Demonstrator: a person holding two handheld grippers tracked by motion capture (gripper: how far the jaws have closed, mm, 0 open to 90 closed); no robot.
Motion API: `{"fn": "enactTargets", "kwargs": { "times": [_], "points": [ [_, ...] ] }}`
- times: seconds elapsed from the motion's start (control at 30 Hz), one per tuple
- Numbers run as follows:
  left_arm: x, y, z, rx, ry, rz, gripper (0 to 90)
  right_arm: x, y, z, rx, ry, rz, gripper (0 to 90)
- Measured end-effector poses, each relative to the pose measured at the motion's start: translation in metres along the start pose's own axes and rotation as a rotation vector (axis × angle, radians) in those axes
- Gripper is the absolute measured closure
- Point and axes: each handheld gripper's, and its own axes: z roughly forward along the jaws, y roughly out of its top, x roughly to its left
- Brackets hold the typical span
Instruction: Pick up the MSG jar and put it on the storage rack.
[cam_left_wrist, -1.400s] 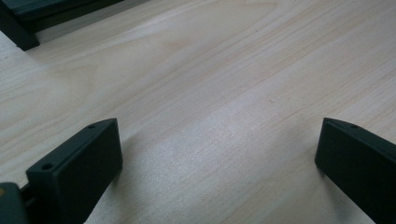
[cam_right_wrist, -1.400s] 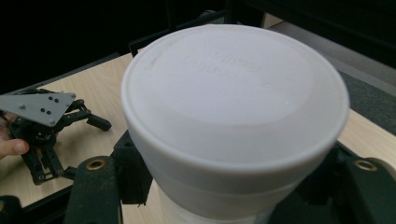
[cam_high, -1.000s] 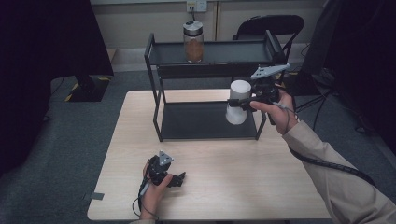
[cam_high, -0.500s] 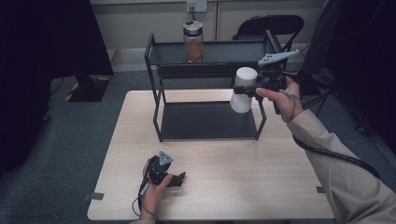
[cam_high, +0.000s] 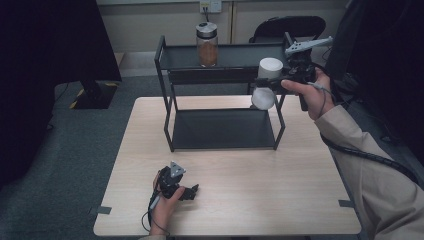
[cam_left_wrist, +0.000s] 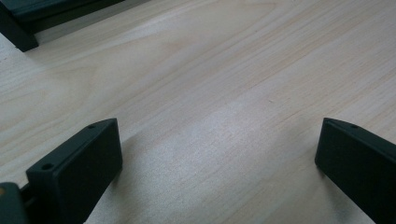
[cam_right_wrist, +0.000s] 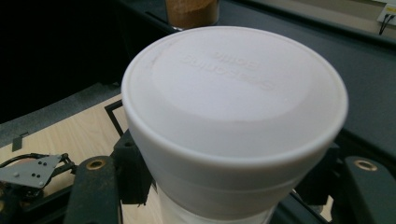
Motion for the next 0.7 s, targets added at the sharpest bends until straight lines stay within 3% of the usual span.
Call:
{"fn": "enactTargets", "kwargs": {
  "times": [0.7],
  "points": [
    [0.0,0.0,0.0,0.0,-0.001,0.001,0.0,0.004,0.04,-0.003,-0.02,0.002,-0.016,34.7]
  ]
}}
